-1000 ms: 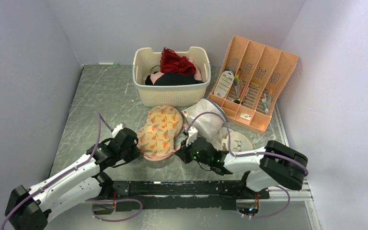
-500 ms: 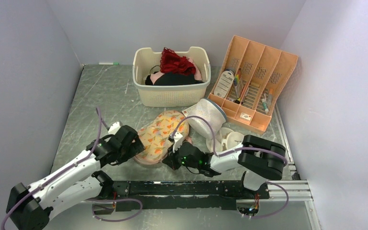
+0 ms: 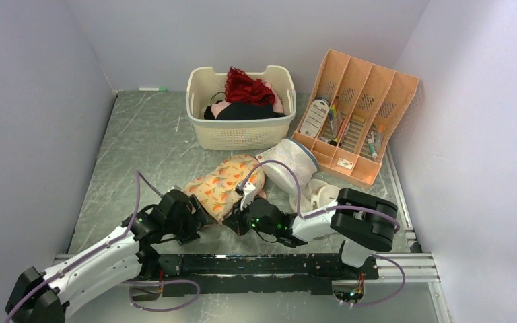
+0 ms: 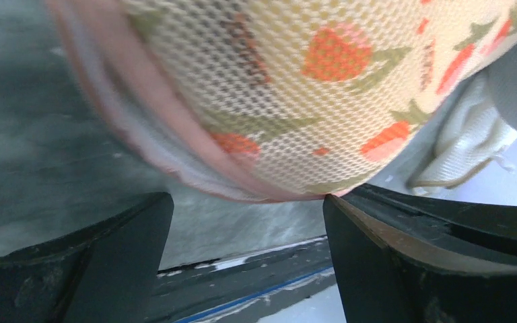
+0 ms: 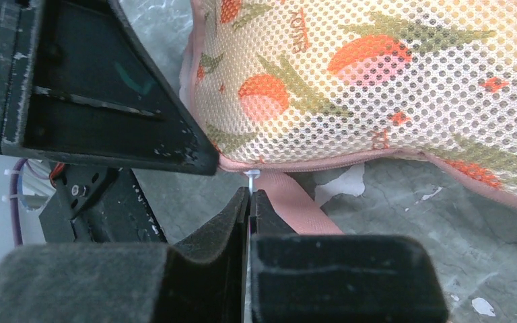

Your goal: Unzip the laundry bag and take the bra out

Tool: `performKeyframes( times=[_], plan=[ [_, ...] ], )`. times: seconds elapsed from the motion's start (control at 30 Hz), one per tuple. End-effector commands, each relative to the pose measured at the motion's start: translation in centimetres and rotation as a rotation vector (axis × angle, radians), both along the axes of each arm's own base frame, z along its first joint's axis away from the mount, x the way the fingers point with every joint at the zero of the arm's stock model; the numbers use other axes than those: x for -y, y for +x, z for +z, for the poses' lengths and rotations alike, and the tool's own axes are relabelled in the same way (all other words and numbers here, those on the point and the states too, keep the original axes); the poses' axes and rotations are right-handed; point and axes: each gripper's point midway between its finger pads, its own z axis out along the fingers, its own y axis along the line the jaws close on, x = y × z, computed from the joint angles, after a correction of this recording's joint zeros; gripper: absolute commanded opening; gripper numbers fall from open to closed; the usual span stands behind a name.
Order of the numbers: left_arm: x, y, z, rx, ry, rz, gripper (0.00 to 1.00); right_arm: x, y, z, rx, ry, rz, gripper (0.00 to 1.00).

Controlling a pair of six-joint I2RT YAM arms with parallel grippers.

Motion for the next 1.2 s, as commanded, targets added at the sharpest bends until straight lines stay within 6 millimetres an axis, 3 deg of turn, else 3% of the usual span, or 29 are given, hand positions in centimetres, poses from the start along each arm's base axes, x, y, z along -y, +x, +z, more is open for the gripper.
performKeyframes(
  times=[0.0, 0.1, 0.3, 0.47, 0.5, 0.6, 0.8, 0.93, 1.03, 1.1, 1.17],
  plan=[
    [3.3, 1.7, 1.9, 0.059, -0.165, -0.027, 0.96, -0.7, -0.5, 0.5, -0.013, 0.048, 0.025, 0.0],
    [3.5, 2.5, 1.5, 0.074, -0.156, -0.015, 0.9, -0.7, -1.1, 0.2, -0.029, 0.06, 0.045, 0.0],
    [2.6, 3.1, 0.9, 0.103, -0.111, 0.023, 0.51, 0.3, -0.7, -0.9, -0.018, 0.002, 0.016, 0.0],
    [1.8, 2.3, 0.2, 0.084, -0.099, 0.033, 0.1, 2.3, 0.9, -2.2, 0.021, -0.095, -0.075, 0.0],
    [1.6, 2.0, 0.0, 0.075, -0.095, 0.033, 0.07, 2.9, 1.4, -2.4, 0.03, -0.113, -0.097, 0.0],
    [1.0, 1.4, -0.3, 0.057, -0.08, 0.039, 0.07, 5.0, 3.3, -3.2, 0.034, -0.157, -0.17, 0.0],
    [-0.5, 1.4, -0.5, 0.074, -0.003, 0.056, 0.07, 8.7, 5.9, -2.8, 0.054, -0.164, -0.257, 0.0],
    [-2.6, 1.7, -0.3, 0.065, 0.115, 0.115, 0.07, 9.0, 5.7, -1.9, 0.081, -0.164, -0.234, 0.0],
    [-3.5, 2.5, 0.4, 0.089, 0.172, 0.14, 0.07, 8.1, 4.7, -1.5, 0.067, -0.127, -0.173, 0.0],
    [-3.6, 3.0, 1.2, 0.106, 0.187, 0.141, 0.15, 7.3, 4.0, -1.3, 0.041, -0.093, -0.141, 0.0],
    [-3.5, 3.3, 2.0, 0.114, 0.206, 0.129, 0.36, 6.4, 3.4, -0.7, 0.019, -0.046, -0.119, 0.0]
  ],
)
